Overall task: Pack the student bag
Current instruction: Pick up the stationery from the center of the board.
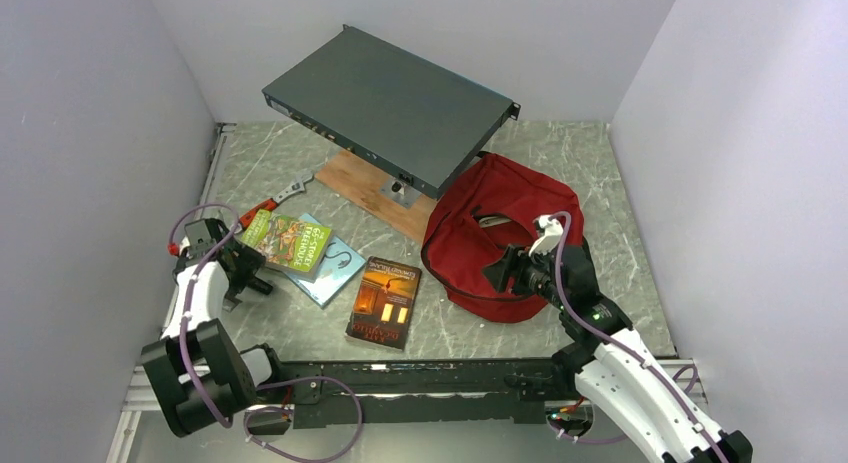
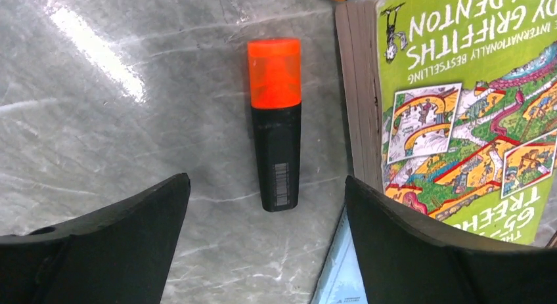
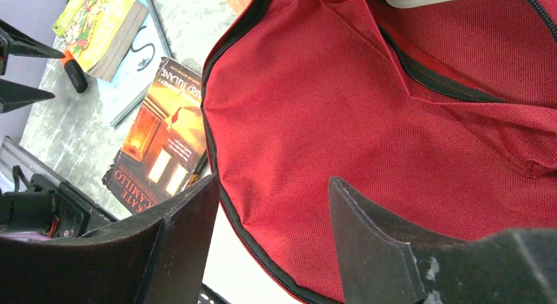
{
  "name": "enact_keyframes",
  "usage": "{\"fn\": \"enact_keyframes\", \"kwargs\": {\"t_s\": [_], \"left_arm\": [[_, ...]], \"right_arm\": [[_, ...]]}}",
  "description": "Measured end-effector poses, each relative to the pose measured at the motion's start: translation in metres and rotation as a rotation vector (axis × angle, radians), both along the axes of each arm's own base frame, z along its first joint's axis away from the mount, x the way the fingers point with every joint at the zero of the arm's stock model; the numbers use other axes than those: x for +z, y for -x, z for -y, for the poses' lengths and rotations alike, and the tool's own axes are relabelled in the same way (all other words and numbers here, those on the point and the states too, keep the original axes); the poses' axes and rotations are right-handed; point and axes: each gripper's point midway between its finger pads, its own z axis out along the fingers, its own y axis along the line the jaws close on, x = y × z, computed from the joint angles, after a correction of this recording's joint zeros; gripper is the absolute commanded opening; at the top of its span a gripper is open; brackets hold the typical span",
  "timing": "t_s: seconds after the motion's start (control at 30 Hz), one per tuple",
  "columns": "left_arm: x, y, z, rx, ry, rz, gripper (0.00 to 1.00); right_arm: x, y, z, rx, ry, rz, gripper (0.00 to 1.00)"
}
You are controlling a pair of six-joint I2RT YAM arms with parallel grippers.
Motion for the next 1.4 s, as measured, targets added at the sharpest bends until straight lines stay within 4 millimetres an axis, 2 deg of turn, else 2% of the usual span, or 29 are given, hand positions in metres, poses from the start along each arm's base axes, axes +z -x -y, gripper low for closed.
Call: {"fn": "enact_keyframes", "kwargs": {"t_s": [0.07, 0.1, 0.37, 0.47, 0.7, 0.97, 1.13, 1.27, 1.4], "left_arm": [[-0.003, -0.002, -0.002, -0.013, -0.006, -0.009, 0.7], [-0.005, -0.003, -0.003, -0.019, -0.006, -0.021, 0.67], [-0.024, -0.007, -0.006, -0.046, 0.021, -0.108, 0.67], [-0.028, -0.01, -0.008, -0.052, 0.031, -0.144, 0.5], [-0.033, -0.003, -0.012, -0.044, 0.034, -0.231, 0.33], [-0.029, -0.004, -0.007, -0.058, 0.029, -0.207, 0.2], [-0.013, -0.003, 0.03, -0.167, 0.017, -0.124, 0.16], [0.015, -0.012, 0.067, -0.275, -0.003, 0.001, 0.13], [0.039, -0.009, 0.12, -0.406, 0.047, 0.147, 0.13]], "right_arm": [[0.0, 0.0, 0.0, 0.005, 0.002, 0.006, 0.65], [0.001, 0.0, 0.0, 0.007, 0.001, 0.01, 0.65], [0.008, 0.004, -0.002, 0.031, -0.018, 0.051, 0.66], [0.011, 0.005, -0.002, 0.033, -0.02, 0.066, 0.66], [0.017, 0.007, -0.001, 0.032, -0.035, 0.099, 0.66], [0.015, 0.009, 0.0, 0.031, -0.034, 0.088, 0.66], [0.011, 0.012, -0.001, 0.033, -0.039, 0.061, 0.66], [0.009, 0.015, -0.005, 0.053, -0.059, 0.031, 0.66], [0.007, 0.022, -0.018, 0.101, -0.12, -0.021, 0.66]]}}
